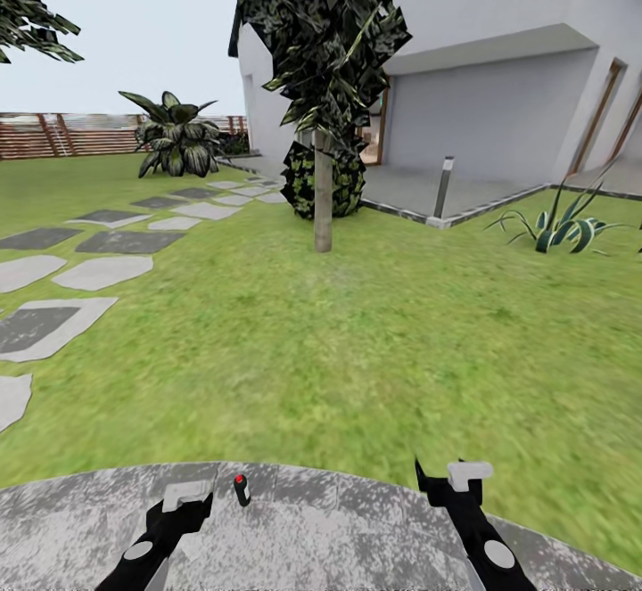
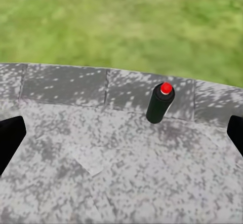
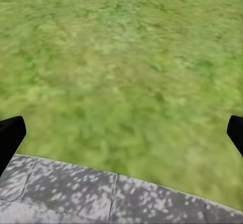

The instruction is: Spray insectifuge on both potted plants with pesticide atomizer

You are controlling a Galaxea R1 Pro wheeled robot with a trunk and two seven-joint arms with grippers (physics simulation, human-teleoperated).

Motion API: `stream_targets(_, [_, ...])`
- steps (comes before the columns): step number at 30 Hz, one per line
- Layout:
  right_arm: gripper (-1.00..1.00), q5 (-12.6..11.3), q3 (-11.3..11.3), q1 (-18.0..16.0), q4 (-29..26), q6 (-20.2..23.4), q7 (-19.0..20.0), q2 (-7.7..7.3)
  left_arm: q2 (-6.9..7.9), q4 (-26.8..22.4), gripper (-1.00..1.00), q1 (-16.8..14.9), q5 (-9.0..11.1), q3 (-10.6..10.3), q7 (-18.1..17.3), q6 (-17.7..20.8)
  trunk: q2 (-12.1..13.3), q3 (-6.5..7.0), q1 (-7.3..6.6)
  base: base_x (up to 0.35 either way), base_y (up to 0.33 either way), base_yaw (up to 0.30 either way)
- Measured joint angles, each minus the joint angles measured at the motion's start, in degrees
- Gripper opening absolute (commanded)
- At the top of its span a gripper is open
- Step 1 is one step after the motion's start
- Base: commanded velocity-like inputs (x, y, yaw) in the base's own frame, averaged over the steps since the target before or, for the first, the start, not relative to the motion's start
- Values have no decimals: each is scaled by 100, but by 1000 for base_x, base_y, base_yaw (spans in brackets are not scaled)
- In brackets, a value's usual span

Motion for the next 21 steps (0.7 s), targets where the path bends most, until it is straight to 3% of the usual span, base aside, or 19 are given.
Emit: stream_targets(21, [100,1,-1,0,0,-6,0,0,-2,0,100,0,0,0,0,0,-842,-566,461,0,0,0])
